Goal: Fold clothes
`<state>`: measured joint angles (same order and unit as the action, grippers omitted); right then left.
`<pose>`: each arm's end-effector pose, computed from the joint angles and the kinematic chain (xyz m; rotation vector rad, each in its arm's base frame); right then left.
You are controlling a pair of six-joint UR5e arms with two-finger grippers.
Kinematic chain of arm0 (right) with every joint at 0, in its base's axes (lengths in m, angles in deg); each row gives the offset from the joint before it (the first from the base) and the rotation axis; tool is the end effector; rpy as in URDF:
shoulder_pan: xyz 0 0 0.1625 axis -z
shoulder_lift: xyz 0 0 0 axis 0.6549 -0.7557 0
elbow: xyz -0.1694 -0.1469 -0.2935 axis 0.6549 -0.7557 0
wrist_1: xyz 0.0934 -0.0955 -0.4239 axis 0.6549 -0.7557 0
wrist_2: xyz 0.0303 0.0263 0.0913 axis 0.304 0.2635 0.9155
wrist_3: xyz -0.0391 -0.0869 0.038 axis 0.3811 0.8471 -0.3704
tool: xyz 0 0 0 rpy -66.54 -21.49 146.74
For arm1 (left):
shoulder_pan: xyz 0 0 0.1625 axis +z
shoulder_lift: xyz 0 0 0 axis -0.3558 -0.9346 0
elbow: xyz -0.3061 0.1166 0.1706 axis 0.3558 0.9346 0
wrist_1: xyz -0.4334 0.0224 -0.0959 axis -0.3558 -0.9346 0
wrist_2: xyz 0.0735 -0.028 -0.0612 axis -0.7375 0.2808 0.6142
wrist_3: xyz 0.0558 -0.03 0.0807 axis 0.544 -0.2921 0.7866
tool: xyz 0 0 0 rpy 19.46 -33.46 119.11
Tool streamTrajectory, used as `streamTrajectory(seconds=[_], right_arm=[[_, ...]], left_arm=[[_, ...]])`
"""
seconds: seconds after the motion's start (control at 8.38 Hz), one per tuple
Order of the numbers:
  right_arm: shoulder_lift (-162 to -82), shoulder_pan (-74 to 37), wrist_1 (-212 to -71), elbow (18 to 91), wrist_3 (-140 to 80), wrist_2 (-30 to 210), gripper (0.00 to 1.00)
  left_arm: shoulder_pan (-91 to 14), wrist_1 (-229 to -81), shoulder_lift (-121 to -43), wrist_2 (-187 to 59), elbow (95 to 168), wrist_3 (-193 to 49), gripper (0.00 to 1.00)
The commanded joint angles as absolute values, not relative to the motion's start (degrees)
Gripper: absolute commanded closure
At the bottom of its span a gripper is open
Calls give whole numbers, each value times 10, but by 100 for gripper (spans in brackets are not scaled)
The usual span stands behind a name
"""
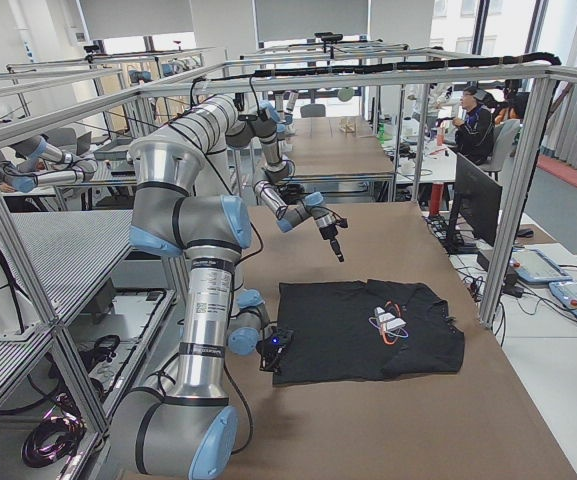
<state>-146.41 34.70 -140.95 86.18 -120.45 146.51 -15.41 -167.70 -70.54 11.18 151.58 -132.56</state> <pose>-0.4621 -0.2033 0.3142 0.1003 -0.8048 0.4543 0.3754 -0.4258 0.2687 0.4186 1.1124 -0.2602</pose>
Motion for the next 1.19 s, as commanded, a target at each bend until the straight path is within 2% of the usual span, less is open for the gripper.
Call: streamTrajectory(seconds=[0.0,0.24,0.84,1.07], right_arm=[[-1460,349,-1410,842,-1200,1466,75],[-1463,345,-1410,839,-1195,1466,53],[-1465,347,-1410,834,-1195,1466,55],[-1465,347,-1409,834,-1197,1466,64]], left_arm=[[-153,-1677,-706,111,1517,-1326,7],[-152,-1677,-706,108,1518,-1327,7],[-152,-1677,-716,108,1517,-1327,7],[-152,-1677,-720,108,1516,-1327,7]])
